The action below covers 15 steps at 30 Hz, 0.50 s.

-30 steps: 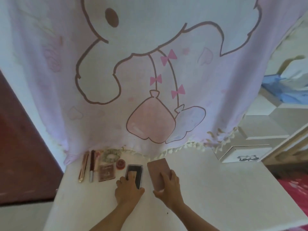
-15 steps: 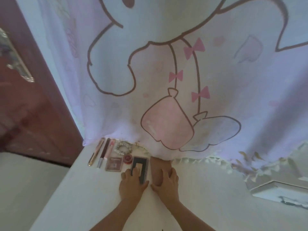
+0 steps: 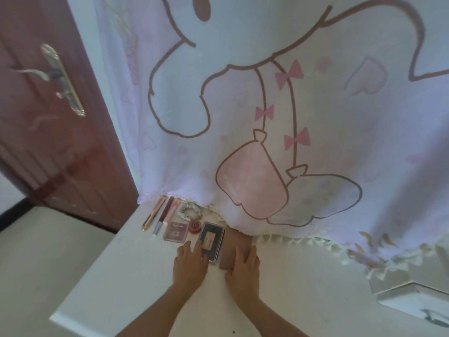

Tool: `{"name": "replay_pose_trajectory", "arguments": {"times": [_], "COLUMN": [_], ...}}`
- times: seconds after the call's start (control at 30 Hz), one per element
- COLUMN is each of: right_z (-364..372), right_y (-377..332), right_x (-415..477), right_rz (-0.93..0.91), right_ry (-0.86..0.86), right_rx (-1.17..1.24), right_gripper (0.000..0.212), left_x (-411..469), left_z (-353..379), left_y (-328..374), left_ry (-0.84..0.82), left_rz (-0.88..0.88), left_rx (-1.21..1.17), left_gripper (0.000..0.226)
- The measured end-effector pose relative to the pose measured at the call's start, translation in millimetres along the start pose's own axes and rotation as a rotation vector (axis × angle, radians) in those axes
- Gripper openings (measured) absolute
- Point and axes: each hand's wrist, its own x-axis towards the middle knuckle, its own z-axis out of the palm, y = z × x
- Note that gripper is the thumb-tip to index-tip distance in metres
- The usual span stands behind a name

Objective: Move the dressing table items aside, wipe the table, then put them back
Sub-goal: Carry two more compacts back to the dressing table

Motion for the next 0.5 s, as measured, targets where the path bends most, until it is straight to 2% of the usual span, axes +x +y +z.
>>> {"name": "replay_pose_trajectory", "arguments": {"times": [0.07,0.13,0.17,0.27,0.5], "right_z": [0.2,2.2,2.6,4.1,7.3], "right_y": [-5.6,-10.8,-15.9,-36.7,-122.0], "right_x": [-1.4,-3.1,-3.6,-6.8,-38.8], "right_rz": [-0.1,-0.169,-0.193,-0.257,-0.545], "right_ry": [0.108,0.153,0.184,0.225,0.255], "right_rx": [-0.074,-0.122,-0.133,-0.156,-0.192], "right_gripper": [0.067,0.046,0.042,0.063,0.068], "left_x": [-6.5,-15.0,-19.3,-30.3,-69.9], "left_z": [-4.3,-14.8,-20.9,-38.6,-104.2], "left_y": [-7.6,-14.3,-20.8,-45.1,-120.4], "left_ry": [0.038,0.041,0.018,0.052,0.169], "left_rz": [-0.001,-0.048,-0.082,-0.141,-0.348], "left_rx": [-0.018,0.019,0.05,0.098,0.052], "left_gripper": [0.049,0.051,0.053,0.053,0.054]}}
